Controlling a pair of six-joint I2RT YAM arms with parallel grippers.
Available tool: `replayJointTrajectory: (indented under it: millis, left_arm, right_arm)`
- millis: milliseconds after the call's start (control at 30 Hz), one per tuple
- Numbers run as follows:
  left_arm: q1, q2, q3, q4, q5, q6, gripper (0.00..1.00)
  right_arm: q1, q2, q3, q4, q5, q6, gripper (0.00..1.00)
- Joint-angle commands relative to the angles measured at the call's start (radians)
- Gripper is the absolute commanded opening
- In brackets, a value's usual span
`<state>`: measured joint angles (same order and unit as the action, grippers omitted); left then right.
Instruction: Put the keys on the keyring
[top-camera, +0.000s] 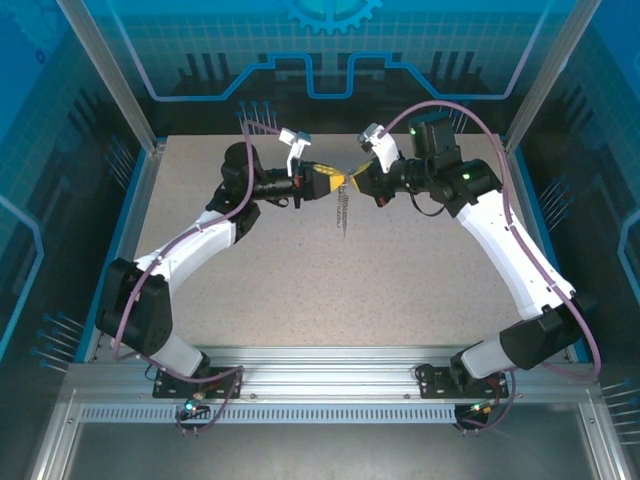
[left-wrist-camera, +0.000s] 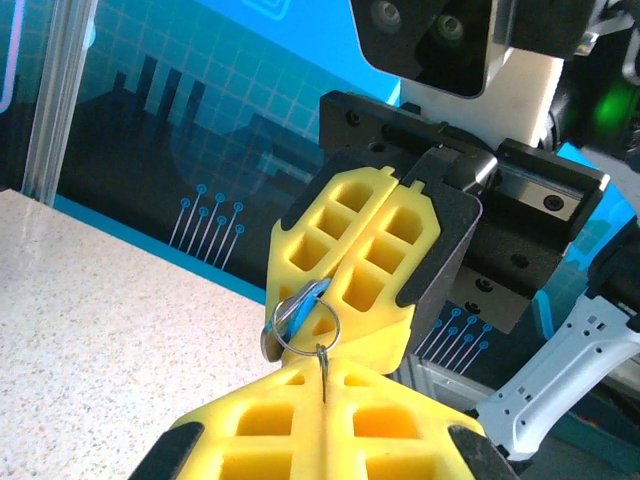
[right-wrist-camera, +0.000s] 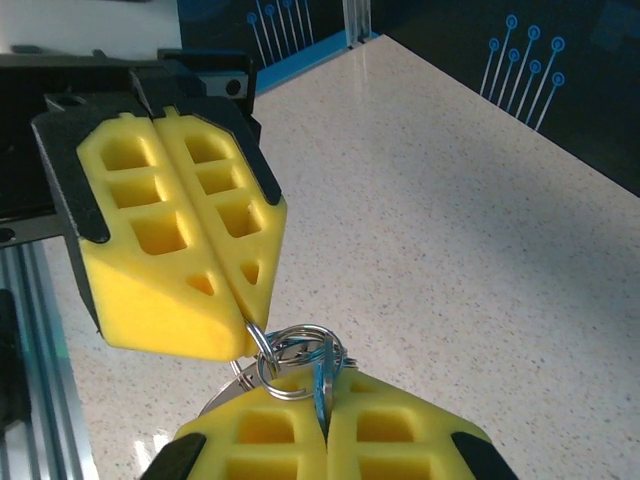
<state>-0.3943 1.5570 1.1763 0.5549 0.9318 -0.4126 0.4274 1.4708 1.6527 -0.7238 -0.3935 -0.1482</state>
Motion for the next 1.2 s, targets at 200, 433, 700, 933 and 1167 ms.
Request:
replayJointTrajectory:
  millis: [200,433,700,933,1167]
  left_arm:
    - [-0.031,-0.032,0.050,-0.285,0.050,0.196,0.08]
    - [-0.022,-0.059,0.026,-0.284,-0.030,0.186,0.40]
    - [0.052,-0.172,-0.084,-0.198,-0.128,0.103,0.49]
    - [0.087,-0.291,-0.165,-0.222,-0.229,0.094,0.52]
    - [0.100,-0.346,-0.194,-0.281,-0.267,0.110,0.53]
  right_arm:
    - [0.008,0.044,0.096,0.037,0.133,-0.029,0.00]
    - [0.010,0.067,0.102,0.045,0.133,-0.019,0.00]
    - [0.007,0.107,0.102,0.043,0.122,-0.010,0.00]
    - [0.006,0.199,0.112,0.056,0.097,0.005,0.00]
    - [0.006,0.341,0.183,0.077,0.030,0.046,0.00]
